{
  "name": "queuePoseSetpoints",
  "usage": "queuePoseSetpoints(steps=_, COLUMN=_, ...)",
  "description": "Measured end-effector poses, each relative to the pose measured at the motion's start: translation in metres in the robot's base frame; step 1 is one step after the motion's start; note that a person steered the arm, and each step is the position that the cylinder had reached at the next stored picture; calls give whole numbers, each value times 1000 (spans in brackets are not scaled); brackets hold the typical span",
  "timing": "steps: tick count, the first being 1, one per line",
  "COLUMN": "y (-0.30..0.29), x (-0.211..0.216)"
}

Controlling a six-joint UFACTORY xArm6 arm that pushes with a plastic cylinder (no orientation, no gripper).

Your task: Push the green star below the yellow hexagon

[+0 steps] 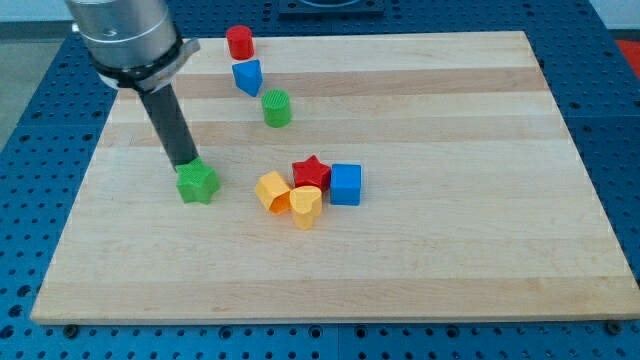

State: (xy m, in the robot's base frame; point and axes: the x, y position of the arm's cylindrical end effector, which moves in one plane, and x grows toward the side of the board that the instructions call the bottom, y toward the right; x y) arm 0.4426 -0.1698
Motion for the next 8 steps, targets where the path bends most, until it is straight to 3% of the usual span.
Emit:
queuePoseSetpoints(steps=2, y=37, x=19)
queuePoseSetpoints(steps=4, y=4, x=-9)
queuePoseSetpoints(steps=6, y=-30, x=6)
queuePoseSetpoints(steps=8, y=13, x=45)
